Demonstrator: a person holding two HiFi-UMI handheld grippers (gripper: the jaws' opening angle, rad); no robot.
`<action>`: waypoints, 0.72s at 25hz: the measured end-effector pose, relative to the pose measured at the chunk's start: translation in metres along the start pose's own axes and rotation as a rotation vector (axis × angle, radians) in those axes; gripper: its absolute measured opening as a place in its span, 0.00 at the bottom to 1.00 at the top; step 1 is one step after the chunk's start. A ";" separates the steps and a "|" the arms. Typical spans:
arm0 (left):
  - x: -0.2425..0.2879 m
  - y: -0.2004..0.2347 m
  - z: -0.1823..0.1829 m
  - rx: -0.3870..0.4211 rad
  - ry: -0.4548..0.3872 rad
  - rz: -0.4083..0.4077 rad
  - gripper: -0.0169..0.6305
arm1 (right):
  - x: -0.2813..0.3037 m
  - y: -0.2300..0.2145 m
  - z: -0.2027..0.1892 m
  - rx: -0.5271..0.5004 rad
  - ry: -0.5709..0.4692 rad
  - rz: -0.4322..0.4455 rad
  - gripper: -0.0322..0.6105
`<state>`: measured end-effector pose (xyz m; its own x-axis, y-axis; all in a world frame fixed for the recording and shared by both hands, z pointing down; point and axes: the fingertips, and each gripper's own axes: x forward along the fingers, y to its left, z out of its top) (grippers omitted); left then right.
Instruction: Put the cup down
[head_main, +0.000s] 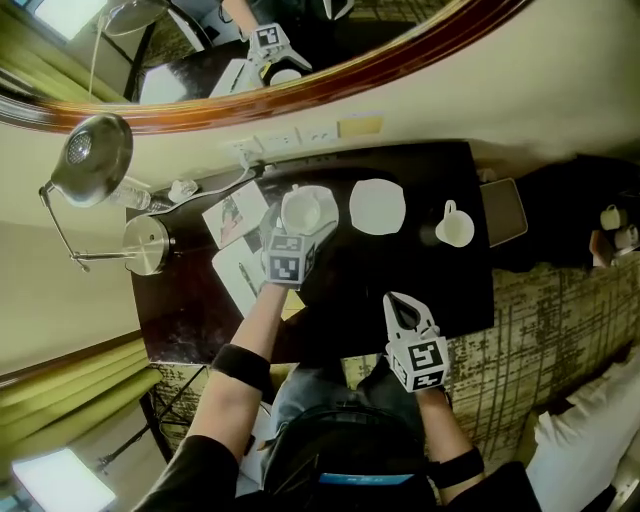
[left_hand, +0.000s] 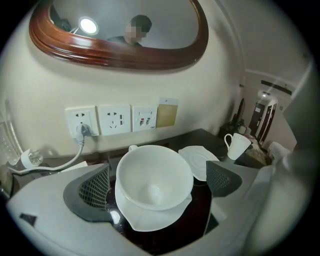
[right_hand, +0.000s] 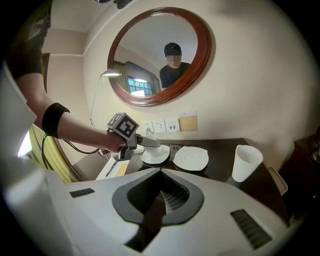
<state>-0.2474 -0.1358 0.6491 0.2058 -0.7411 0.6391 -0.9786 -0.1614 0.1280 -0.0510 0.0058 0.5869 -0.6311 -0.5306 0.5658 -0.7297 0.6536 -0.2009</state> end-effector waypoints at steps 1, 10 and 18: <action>0.004 0.000 -0.001 0.017 -0.001 -0.003 0.96 | 0.000 0.001 -0.002 0.007 -0.001 -0.002 0.06; 0.013 0.002 0.001 0.067 -0.010 0.011 0.70 | -0.006 -0.004 -0.017 0.038 -0.001 -0.015 0.06; 0.014 -0.005 -0.003 0.093 -0.012 -0.020 0.69 | -0.012 -0.011 -0.015 0.049 -0.011 -0.027 0.06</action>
<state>-0.2401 -0.1433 0.6593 0.2255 -0.7448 0.6280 -0.9694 -0.2355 0.0688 -0.0318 0.0129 0.5943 -0.6141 -0.5535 0.5626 -0.7581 0.6119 -0.2254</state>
